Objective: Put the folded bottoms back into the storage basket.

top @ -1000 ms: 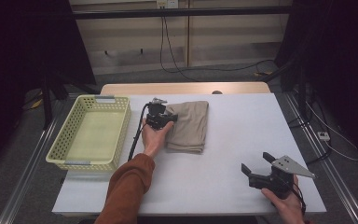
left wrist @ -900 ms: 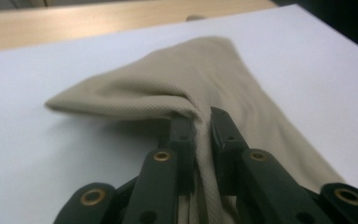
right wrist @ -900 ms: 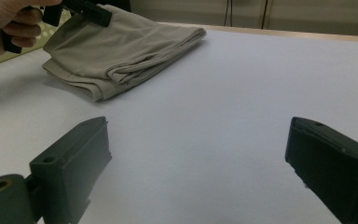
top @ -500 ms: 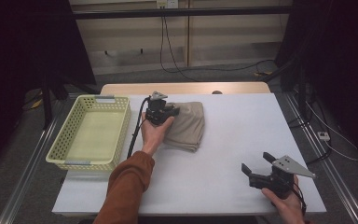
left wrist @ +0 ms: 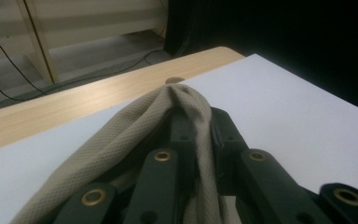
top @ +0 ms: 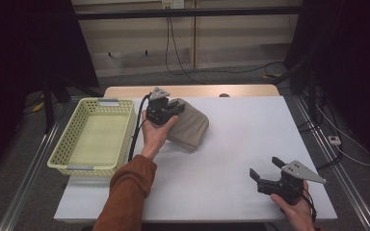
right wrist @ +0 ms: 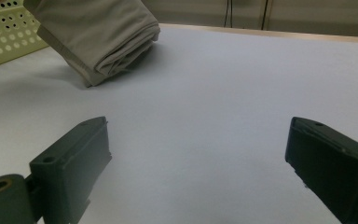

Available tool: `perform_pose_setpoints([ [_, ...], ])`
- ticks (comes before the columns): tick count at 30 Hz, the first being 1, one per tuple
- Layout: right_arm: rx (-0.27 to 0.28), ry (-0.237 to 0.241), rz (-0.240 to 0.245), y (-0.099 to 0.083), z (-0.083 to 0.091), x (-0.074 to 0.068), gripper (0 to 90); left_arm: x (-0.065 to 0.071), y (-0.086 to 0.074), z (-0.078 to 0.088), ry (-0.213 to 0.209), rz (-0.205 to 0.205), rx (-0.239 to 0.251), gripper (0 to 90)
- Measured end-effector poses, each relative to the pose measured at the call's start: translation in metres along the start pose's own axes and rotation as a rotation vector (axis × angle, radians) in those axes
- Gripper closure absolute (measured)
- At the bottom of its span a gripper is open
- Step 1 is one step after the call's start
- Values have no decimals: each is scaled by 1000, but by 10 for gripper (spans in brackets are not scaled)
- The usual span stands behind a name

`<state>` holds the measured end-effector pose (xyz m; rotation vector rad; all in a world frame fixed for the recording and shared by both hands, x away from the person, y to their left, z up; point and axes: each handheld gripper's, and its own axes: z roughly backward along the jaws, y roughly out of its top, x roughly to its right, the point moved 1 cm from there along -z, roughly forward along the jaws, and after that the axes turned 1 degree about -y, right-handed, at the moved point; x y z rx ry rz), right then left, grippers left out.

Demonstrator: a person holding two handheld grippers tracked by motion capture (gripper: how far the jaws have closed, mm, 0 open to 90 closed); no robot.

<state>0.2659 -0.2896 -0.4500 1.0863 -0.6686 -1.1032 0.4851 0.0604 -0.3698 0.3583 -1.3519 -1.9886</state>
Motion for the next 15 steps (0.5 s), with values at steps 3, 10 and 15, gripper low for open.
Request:
perform_pose_setpoints([
  [3,3,1,0,0,0,0,60,0,2,5,2,4,16,819],
  [10,11,16,-1,1,1,0,46,-1,10,18,6,-4,35,819],
  [15,13,15,0,1,1,0,45,-1,14,28,17,-9,51,819],
])
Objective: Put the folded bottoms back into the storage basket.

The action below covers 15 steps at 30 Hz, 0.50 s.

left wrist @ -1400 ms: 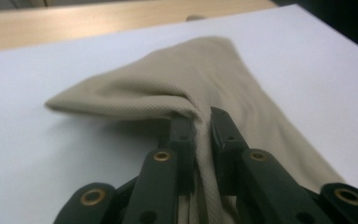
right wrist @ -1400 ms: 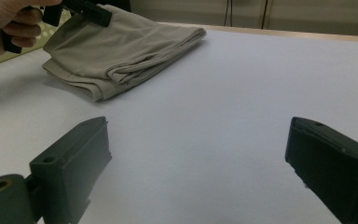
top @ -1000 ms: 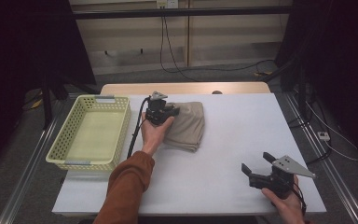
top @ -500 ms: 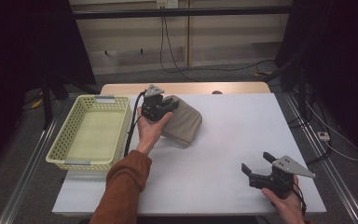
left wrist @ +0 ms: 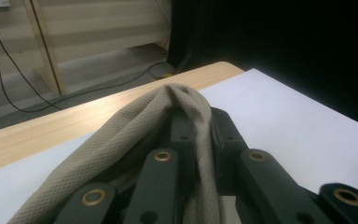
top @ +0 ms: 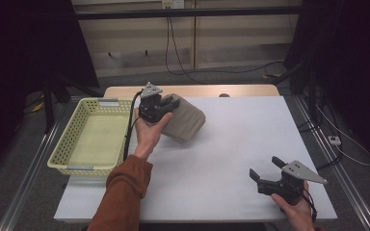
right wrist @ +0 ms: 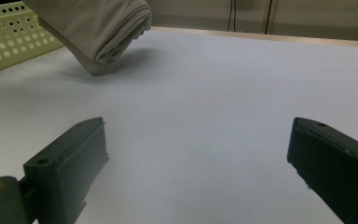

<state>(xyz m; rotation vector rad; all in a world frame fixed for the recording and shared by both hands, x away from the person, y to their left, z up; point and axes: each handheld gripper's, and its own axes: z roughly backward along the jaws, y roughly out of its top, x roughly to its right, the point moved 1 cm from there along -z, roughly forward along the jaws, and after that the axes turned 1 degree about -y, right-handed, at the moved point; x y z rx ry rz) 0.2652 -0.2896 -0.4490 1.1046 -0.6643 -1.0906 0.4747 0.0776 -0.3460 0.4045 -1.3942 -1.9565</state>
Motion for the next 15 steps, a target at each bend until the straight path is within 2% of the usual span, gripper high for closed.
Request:
perform_pose_setpoints([
  [4,-1,0,-1,0,0,0,44,1,2,7,11,-19,10,819],
  [15,0,0,3,0,0,0,45,6,10,28,7,-56,64,819],
])
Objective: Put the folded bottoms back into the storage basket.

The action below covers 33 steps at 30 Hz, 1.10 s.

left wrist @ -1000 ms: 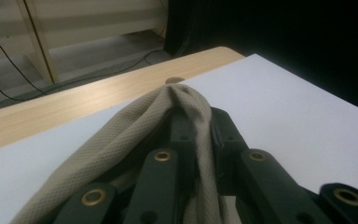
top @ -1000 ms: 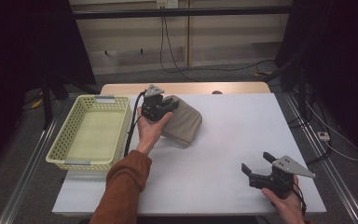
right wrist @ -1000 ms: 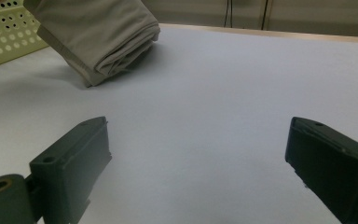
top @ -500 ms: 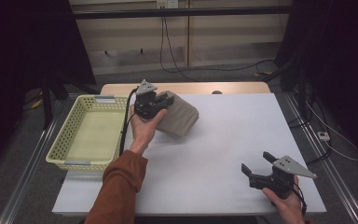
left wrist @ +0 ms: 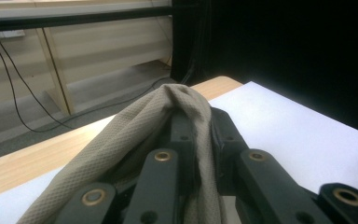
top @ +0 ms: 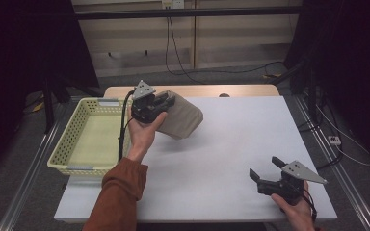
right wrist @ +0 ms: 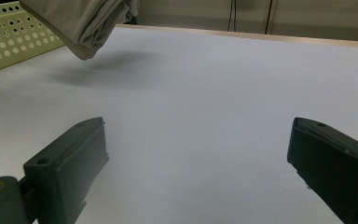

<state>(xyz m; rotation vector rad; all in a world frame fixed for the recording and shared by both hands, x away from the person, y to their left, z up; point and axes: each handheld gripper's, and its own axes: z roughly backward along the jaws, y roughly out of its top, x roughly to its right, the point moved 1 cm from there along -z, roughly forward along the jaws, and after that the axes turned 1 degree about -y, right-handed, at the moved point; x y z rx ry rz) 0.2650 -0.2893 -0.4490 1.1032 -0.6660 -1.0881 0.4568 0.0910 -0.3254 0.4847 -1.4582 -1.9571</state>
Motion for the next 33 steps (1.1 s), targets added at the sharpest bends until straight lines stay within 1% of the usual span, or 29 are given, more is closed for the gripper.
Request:
perform_pose_setpoints([
  [5,1,0,-3,0,0,0,44,0,1,9,2,0,22,820],
  [6,1,0,-2,0,0,0,44,0,2,12,7,-10,27,819],
  [8,0,-1,-4,0,0,0,43,0,3,13,9,-16,30,819],
  [16,3,-1,-2,0,0,0,43,0,6,29,27,-34,54,820],
  [18,3,-1,-2,0,0,0,43,1,8,32,29,-49,46,820],
  [20,1,-1,0,0,0,0,43,0,11,37,34,-55,46,820],
  [23,2,-1,6,0,0,-1,44,-3,13,45,37,-52,57,820],
  [25,-1,-3,4,0,-1,-1,44,-6,13,50,36,-40,66,820],
  [30,1,-3,0,0,-1,0,44,-9,12,61,57,-41,78,820],
  [33,1,-2,1,0,-1,-1,45,-11,11,68,59,-28,92,820],
])
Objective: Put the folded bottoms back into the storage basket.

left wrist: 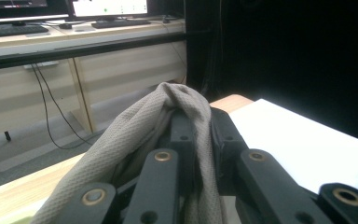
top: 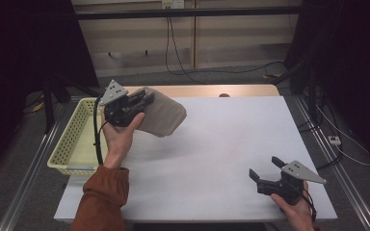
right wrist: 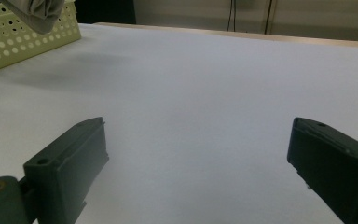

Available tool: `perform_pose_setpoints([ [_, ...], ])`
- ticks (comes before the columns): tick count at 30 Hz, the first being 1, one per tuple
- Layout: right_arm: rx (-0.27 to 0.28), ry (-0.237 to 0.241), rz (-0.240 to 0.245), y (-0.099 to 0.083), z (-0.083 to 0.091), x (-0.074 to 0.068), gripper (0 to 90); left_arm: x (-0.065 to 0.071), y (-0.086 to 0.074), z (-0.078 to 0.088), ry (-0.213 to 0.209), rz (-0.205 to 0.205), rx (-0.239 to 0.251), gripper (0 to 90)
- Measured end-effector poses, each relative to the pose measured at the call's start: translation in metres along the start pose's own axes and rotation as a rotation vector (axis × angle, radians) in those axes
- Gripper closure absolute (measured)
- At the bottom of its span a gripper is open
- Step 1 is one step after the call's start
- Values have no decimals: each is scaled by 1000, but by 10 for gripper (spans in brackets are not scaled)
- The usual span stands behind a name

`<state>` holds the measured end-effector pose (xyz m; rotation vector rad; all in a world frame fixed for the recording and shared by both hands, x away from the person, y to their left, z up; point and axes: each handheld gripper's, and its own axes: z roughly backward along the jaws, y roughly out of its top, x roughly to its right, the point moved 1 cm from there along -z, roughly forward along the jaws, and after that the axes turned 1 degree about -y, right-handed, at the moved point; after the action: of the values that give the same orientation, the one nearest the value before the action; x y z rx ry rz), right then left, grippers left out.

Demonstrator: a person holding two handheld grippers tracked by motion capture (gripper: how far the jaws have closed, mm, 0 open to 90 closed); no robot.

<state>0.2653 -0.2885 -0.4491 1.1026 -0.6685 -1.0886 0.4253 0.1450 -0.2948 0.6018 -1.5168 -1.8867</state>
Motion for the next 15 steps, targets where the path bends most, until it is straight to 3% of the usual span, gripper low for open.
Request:
perform_pose_setpoints([
  [15,-1,1,6,0,0,-1,45,-12,-7,40,32,29,40,820],
])
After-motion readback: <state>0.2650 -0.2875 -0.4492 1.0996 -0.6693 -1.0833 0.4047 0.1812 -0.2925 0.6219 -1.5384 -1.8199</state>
